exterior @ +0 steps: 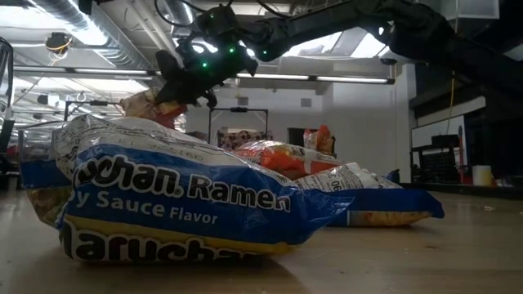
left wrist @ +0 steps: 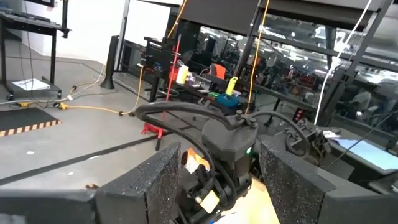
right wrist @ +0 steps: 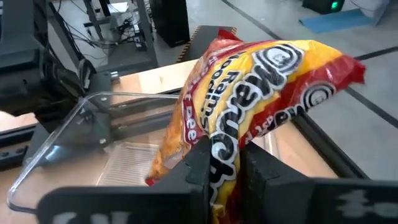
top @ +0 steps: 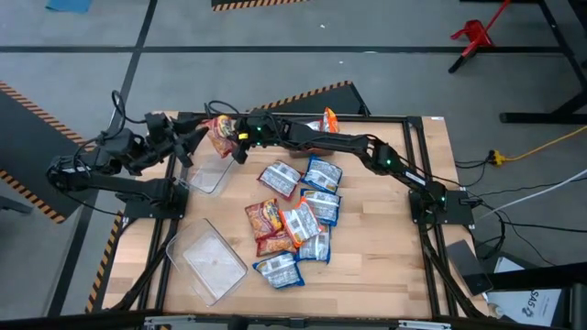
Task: Sort Maruchan noodles
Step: Put the right red noodle pack into the top transparent bin, then put the top red noodle pack into the top transparent bin
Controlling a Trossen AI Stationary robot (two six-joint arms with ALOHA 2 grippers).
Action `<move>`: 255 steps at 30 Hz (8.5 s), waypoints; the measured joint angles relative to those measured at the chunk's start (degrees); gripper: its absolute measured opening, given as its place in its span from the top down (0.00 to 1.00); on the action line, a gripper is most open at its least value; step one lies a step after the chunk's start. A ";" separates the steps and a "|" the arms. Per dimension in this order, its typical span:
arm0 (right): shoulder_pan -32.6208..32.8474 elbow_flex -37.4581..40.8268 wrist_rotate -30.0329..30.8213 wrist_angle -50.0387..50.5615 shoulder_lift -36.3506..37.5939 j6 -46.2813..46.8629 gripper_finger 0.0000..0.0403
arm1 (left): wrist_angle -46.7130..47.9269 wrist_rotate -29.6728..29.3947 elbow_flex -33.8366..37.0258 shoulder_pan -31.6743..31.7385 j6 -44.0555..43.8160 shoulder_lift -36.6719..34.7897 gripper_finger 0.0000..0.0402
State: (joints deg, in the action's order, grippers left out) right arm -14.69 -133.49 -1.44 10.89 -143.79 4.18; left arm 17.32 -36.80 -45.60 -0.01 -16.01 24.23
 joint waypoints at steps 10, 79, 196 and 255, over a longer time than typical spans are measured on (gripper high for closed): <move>-1.15 -0.17 1.80 1.16 0.14 0.61 0.55 | 0.02 -0.04 0.00 0.00 0.02 0.00 0.47; 11.31 63.28 12.87 0.82 33.65 -44.91 0.21 | 4.72 -6.64 0.00 0.00 1.36 0.02 0.47; 3.16 -0.85 -8.04 11.78 8.37 -16.97 0.58 | 17.74 -7.42 0.00 -0.01 1.02 -6.26 0.47; 1.15 -1.44 1.89 51.04 25.00 -21.00 0.58 | 37.55 29.30 0.00 25.62 -20.93 36.79 0.47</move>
State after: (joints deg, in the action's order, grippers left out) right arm -13.54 -134.93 0.44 61.93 -118.78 -16.82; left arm 54.87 -7.49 -45.60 25.61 -36.94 61.02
